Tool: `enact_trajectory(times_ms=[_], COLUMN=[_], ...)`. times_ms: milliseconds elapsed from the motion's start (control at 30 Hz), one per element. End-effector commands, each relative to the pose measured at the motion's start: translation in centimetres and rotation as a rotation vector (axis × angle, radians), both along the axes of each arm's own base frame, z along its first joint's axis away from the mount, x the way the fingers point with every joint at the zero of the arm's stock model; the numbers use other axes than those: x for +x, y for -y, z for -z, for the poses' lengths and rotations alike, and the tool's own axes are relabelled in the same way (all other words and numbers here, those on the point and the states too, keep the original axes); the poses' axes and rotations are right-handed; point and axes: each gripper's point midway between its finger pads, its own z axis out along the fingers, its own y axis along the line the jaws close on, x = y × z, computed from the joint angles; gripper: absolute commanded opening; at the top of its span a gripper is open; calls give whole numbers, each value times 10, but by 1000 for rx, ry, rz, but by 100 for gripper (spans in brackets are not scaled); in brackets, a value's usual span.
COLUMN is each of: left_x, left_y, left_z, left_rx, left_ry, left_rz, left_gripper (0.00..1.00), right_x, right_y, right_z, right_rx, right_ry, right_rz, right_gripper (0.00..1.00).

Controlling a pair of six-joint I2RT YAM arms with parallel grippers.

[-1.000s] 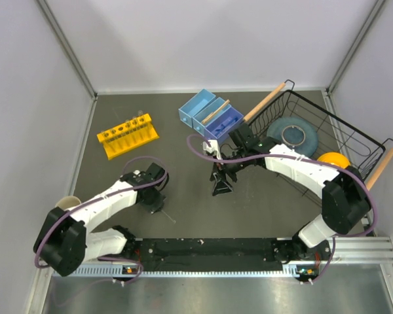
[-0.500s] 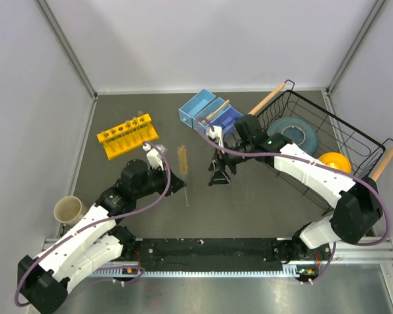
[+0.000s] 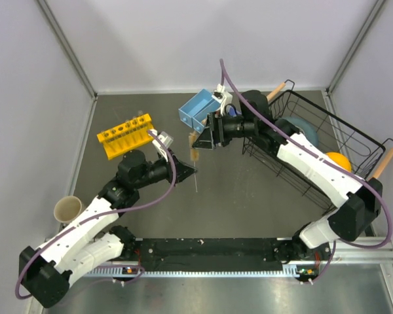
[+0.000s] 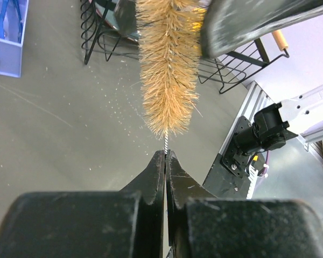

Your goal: Organize the chemistry lab equipment

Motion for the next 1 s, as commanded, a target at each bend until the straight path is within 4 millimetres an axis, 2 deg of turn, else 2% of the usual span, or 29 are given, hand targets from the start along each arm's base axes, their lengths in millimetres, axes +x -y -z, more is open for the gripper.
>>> enact_trajectory(times_ms=[0,67,167,200,300,333,500,533,667,733,833,967], left_x=[0,-2,-3,-4,-4,-2,-2,0,-2,-2,-1,1], left_y=[8,10,12,12,12,10,1,-2,-3,-3,-2,1], left_z=[-41,-42,-40,-40,-37,-36,-36,-35,-38,-40,-41,-46], left_rx=[-76,-81,-83,-85,-86,-84,-109,-122,-209,-251,-282,-300], left_ry=[111,105,87,80,57,51,28,29,24,3,-29,-42], left_rz=[44,57,67,69,58,40,-27,-50,-71,-77,-86,-83], left_gripper=[0,0,0,0,1,5,61,64,66,67,74,73], right_x=[-5,-5,-6,-6,-6,-6,-2,-3,7,11,14,21], right_y=[-15,-19,-27,-28,-32,-32,-27,-26,-20,-18,-16,-12], right_z=[-10,-4,-1,-2,-10,-13,-31,-34,-44,-43,-40,-37], right_rx=[47,39,43,47,63,69,113,126,186,198,204,210], right_ry=[-51,-60,-61,-61,-41,-31,-21,-29,-103,-115,-137,-159], right_rz=[1,-9,-33,-40,-60,-65,-45,-48,-20,-10,10,41], right_gripper=[62,57,41,28,5,2,0,0,0,0,0,0])
